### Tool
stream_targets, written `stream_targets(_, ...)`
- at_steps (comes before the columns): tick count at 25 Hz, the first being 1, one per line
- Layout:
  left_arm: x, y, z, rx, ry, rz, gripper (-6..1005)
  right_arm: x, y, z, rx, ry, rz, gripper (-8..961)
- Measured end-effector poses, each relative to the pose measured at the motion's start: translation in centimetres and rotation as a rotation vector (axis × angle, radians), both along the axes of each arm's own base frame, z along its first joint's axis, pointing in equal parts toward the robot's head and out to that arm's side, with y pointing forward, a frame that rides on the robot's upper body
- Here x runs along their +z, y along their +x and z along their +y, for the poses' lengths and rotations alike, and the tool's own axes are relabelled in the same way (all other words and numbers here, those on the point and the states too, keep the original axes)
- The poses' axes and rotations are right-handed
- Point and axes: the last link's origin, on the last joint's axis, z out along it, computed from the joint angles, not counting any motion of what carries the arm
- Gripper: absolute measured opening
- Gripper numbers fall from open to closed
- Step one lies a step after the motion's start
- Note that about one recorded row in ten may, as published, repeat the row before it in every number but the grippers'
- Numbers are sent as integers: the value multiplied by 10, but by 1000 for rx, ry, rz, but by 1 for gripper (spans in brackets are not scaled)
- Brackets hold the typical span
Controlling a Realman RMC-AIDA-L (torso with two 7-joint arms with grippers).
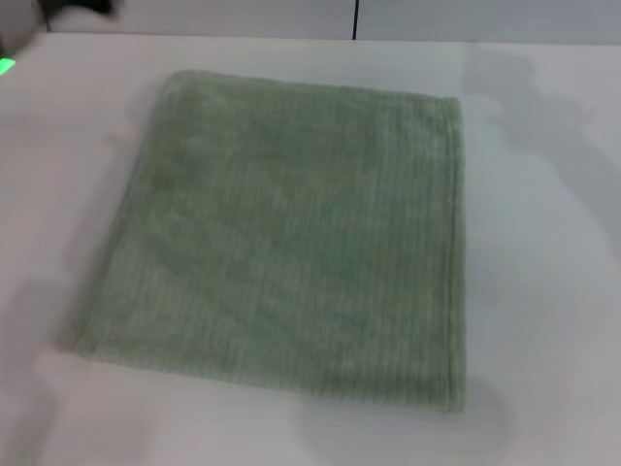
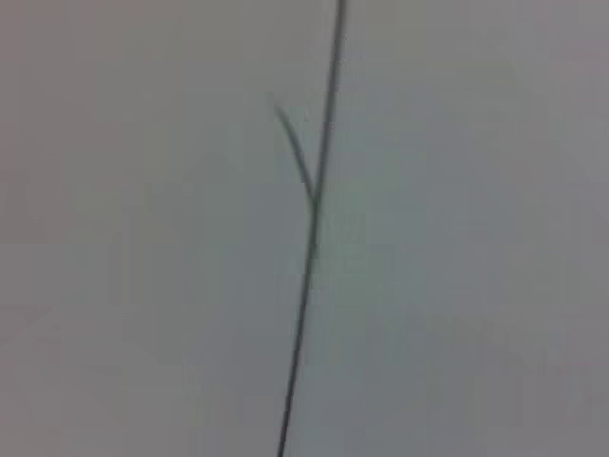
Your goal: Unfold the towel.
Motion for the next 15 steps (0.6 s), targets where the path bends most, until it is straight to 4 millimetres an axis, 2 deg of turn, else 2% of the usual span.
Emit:
stream_targets(3,11,-26,-5,-154,249,-99,494,-18,3,-20,70,117,-81,0)
stream_targets(5,9,-44,-11,-217,352,-186,495,-30,12,-32,63,201,-132,-1)
stream_targets(8,-4,-87,-21,-257,477,-355,496,-47,31,-53,22,323,-187,-1)
stream_targets(9,-10,-103,-25,-259,503,-385,497,-50,36,-62,21,375,-196,-1)
stream_targets(11,-18,-123,-30,-255,522,-396,498,-54,48,-81,57,493,-197,2)
stream_targets(13,-25,-143,-39,-231,519,-396,498,-55,58,-106,186,618,-157,9)
stream_targets(15,-28,-153,-43,-202,509,-399,499,-56,71,-128,354,653,-40,16)
